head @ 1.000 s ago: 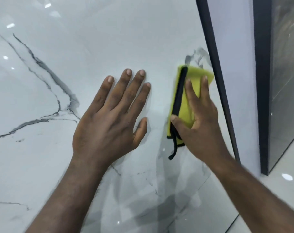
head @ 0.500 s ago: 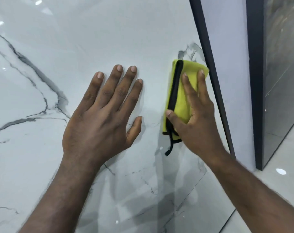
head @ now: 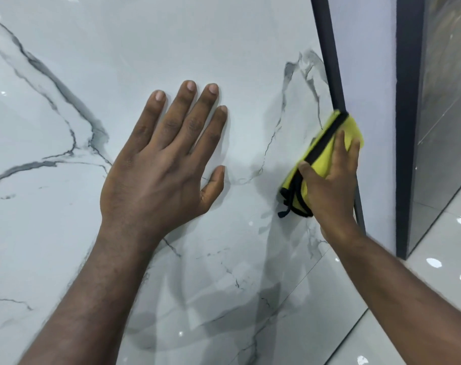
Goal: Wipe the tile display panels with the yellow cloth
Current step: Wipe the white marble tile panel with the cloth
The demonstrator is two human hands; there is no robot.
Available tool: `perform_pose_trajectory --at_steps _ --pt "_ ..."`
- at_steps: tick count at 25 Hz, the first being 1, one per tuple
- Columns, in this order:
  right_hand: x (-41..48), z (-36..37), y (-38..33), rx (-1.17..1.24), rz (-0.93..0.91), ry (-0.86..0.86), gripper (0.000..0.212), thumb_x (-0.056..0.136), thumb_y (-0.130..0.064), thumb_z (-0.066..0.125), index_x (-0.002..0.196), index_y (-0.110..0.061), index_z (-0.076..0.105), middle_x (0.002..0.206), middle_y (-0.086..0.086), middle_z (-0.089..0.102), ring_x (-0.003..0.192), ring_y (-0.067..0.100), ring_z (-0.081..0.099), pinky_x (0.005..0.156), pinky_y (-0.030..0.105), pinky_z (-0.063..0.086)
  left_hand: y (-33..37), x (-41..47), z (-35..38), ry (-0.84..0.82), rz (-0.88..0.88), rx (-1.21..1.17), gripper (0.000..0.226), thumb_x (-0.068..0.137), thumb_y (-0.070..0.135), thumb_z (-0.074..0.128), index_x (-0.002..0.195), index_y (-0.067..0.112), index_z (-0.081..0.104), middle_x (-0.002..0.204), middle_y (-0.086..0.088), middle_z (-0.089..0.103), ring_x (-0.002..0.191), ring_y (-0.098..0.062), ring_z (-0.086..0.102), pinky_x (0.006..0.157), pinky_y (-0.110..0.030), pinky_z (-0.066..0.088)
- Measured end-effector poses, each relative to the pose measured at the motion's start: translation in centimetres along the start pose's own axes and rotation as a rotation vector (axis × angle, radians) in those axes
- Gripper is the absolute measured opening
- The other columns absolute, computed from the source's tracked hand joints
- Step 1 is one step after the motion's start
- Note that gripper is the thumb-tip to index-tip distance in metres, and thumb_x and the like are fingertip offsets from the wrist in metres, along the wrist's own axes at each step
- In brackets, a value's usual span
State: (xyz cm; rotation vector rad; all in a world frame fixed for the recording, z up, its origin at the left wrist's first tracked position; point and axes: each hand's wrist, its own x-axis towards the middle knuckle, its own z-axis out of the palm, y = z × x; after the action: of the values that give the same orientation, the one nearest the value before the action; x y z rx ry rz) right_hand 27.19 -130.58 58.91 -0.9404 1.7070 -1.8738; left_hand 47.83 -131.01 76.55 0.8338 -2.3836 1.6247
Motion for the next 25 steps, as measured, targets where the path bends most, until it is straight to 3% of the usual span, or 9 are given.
perform_pose_trajectory --at_steps 2,6,10,14,16,18,19,22,25 --pt "-1.8 0.5 -0.3 -0.027 -0.051 -0.074 0.093 0.096 -0.029 0.073 0.169 -0.038 0.017 0.178 -0.004 -0.006 0.161 0.013 0.011 0.131 0.048 0.018 -0.1 -0.1 0.0 -0.005 0.001 0.005 0.07 0.111 0.045 0.038 0.171 0.009 0.028 0.18 -0.013 0.019 0.167 -0.033 0.017 0.135 -0.055 0.014" --pt "-0.6 0.0 -2.3 -0.055 -0.349 -0.09 0.091 0.095 -0.032 0.076 0.168 -0.04 0.022 0.178 -0.01 -0.005 0.156 -0.003 0.006 0.128 0.029 0.017 0.0 0.0 0.0 -0.009 0.014 -0.003 0.071 0.112 0.045 0.037 0.171 0.008 0.027 0.18 -0.014 0.018 0.167 -0.034 0.016 0.135 -0.056 0.014" --pt "-1.0 -0.5 -1.0 -0.028 0.015 -0.074 0.091 0.099 -0.037 0.072 0.169 -0.04 0.014 0.178 -0.007 -0.006 0.162 0.012 0.009 0.131 0.038 0.015 -0.1 -0.2 0.2 0.02 0.005 0.003 0.07 0.111 0.044 0.039 0.17 0.007 0.03 0.179 -0.014 0.02 0.166 -0.034 0.019 0.135 -0.056 0.017" --pt "-1.7 -0.1 -3.3 -0.074 -0.349 -0.169 0.094 0.095 -0.034 0.078 0.167 -0.044 0.019 0.177 -0.016 -0.008 0.156 -0.005 0.004 0.127 0.03 0.019 -0.1 0.1 0.2 0.029 0.021 -0.013 0.07 0.111 0.044 0.039 0.169 0.006 0.031 0.179 -0.015 0.021 0.166 -0.035 0.02 0.134 -0.057 0.018" --pt "-0.3 -0.3 -2.4 -0.081 -0.302 -0.101 0.093 0.095 -0.034 0.078 0.167 -0.044 0.02 0.177 -0.015 -0.004 0.157 -0.009 0.002 0.131 0.03 0.015 0.0 0.0 0.3 0.035 0.021 -0.014 0.07 0.111 0.044 0.039 0.169 0.007 0.032 0.179 -0.015 0.021 0.166 -0.035 0.019 0.134 -0.057 0.018" --pt "0.0 -0.8 -1.5 -0.027 -0.07 -0.069 0.092 0.097 -0.034 0.075 0.168 -0.045 0.017 0.177 -0.015 -0.005 0.158 -0.006 0.005 0.132 0.037 0.018 -0.1 -0.1 0.4 0.048 0.032 -0.009 0.07 0.11 0.044 0.04 0.169 0.007 0.033 0.179 -0.016 0.021 0.166 -0.034 0.02 0.134 -0.057 0.019" --pt "-0.4 -0.9 -1.5 -0.031 -0.031 -0.108 0.093 0.097 -0.033 0.075 0.168 -0.046 0.015 0.177 -0.016 -0.007 0.154 -0.012 0.005 0.131 0.032 0.019 -0.1 -0.2 0.4 0.046 0.036 -0.01 0.07 0.11 0.044 0.04 0.169 0.006 0.033 0.179 -0.016 0.021 0.166 -0.034 0.02 0.134 -0.057 0.019" --pt "-1.9 -0.5 -2.7 -0.085 -0.255 -0.176 0.093 0.096 -0.03 0.078 0.166 -0.048 0.02 0.174 -0.026 -0.007 0.145 -0.026 -0.001 0.117 0.006 0.013 0.0 -0.1 0.5 0.047 0.029 -0.014 0.07 0.109 0.043 0.039 0.168 0.006 0.033 0.179 -0.015 0.02 0.167 -0.034 0.018 0.134 -0.056 0.017" --pt "-1.2 -0.5 -3.2 -0.079 -0.271 -0.118 0.091 0.096 -0.029 0.078 0.165 -0.05 0.022 0.174 -0.027 -0.004 0.156 -0.012 0.003 0.126 0.017 0.019 0.1 0.2 0.5 0.047 0.027 -0.037 0.069 0.109 0.042 0.039 0.167 0.006 0.035 0.179 -0.015 0.02 0.167 -0.033 0.018 0.135 -0.056 0.015"
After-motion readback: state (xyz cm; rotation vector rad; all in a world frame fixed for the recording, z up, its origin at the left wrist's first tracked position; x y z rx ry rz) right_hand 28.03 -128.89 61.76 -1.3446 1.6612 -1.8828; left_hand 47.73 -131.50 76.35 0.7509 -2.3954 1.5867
